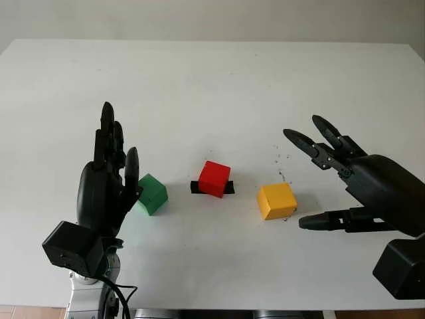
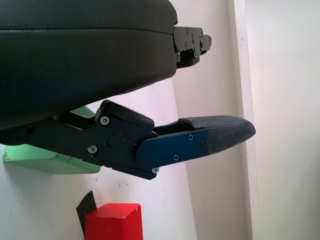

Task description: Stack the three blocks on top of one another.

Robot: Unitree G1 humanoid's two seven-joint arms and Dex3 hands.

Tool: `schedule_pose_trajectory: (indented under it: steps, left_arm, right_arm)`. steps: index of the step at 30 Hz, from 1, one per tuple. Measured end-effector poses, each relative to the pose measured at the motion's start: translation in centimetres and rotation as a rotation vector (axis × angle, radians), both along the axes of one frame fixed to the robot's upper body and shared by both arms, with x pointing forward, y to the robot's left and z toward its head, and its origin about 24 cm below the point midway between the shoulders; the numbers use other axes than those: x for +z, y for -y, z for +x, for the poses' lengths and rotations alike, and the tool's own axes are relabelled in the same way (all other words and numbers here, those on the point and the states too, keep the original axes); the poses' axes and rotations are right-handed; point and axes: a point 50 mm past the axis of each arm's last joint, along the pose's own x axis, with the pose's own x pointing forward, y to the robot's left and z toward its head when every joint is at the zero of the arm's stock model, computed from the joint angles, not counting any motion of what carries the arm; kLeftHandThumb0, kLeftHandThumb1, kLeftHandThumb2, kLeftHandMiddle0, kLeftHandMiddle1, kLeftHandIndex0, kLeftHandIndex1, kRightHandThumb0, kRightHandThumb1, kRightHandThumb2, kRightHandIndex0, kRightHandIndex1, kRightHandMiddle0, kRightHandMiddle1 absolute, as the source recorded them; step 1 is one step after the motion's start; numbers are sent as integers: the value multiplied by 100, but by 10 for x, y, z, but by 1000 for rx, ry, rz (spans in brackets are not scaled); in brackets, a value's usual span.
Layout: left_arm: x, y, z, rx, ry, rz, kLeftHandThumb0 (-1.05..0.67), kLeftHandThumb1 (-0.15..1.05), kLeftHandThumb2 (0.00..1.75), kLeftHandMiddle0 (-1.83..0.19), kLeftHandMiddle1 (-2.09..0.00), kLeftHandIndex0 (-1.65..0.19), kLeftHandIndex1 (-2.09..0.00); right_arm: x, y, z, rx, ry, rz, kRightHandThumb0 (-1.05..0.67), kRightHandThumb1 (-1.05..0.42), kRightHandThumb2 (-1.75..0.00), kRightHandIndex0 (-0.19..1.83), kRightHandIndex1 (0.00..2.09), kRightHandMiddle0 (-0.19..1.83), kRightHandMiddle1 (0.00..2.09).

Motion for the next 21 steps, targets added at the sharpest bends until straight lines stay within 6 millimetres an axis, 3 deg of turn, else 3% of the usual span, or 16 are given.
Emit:
schedule_pose_trajectory:
  steps: [9, 21]
  left_arm:
    - [0, 0, 0, -1, 2, -1, -78, 105, 60, 10, -5, 10, -5]
    - [-2, -1, -3, 8, -8, -5, -78, 105, 58, 9, -5, 10, -5]
  right_arm:
    - [-20, -2, 5, -9, 17, -3, -70, -95, -4, -18, 4, 11, 8]
    - [-27, -5, 10, 21, -10, -7, -62, -92, -5, -19, 5, 22, 10]
